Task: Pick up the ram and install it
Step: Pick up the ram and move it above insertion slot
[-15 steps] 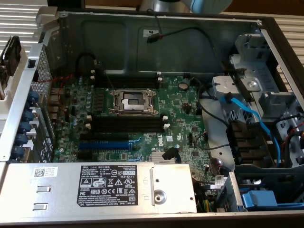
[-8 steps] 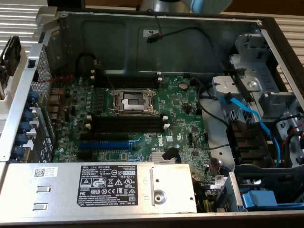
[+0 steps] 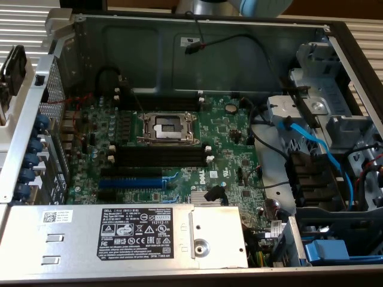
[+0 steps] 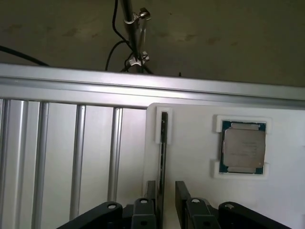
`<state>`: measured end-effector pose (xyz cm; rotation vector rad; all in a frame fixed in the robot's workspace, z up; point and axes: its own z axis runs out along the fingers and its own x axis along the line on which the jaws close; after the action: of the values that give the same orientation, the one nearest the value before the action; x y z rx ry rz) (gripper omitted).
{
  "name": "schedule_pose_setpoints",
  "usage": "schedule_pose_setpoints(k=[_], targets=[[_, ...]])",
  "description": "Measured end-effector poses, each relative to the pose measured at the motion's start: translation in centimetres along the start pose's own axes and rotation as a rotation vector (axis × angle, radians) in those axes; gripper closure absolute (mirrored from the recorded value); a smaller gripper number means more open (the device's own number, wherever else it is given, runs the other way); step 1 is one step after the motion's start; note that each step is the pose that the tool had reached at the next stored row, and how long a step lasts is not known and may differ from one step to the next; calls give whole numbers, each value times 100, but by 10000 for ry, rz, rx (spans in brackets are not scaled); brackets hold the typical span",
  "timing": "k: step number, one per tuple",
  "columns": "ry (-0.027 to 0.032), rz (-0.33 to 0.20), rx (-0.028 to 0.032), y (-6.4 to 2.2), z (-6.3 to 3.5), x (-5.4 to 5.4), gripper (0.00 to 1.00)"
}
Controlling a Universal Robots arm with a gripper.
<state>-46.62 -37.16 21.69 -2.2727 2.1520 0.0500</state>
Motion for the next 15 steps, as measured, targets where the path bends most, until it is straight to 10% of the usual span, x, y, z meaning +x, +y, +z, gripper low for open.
schedule_pose_setpoints(k=[7, 15], targets=[[78, 6, -204, -3, 66, -26, 69], [158, 9, -245, -3, 112, -24, 69]])
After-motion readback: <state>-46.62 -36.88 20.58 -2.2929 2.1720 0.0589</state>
